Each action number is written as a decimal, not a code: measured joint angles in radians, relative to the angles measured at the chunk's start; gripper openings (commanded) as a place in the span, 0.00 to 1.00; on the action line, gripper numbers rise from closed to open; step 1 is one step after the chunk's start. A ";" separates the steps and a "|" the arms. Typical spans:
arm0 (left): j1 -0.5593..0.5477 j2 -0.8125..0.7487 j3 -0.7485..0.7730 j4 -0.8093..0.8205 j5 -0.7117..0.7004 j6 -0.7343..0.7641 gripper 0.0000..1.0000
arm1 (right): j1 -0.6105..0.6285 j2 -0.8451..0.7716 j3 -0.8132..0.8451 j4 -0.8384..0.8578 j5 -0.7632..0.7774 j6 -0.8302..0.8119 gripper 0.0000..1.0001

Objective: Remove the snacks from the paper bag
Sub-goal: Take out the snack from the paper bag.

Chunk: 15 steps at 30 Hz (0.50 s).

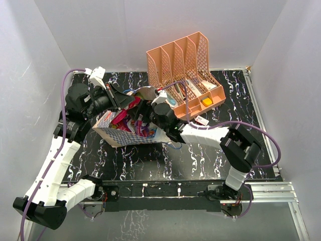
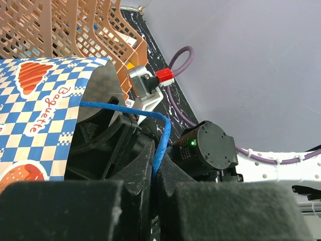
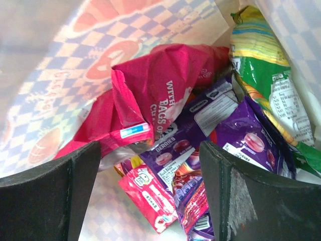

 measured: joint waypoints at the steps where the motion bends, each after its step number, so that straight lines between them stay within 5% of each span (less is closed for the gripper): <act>1: 0.000 0.000 0.000 0.000 0.001 0.000 0.00 | 0.000 -0.002 -0.004 0.017 0.002 0.006 0.82; 11: -0.003 0.000 0.000 0.011 0.019 -0.004 0.00 | -0.003 -0.034 -0.063 0.079 0.100 0.187 0.83; 15: -0.003 0.000 0.000 0.011 0.019 -0.004 0.00 | -0.011 -0.016 -0.014 0.027 0.116 0.219 0.72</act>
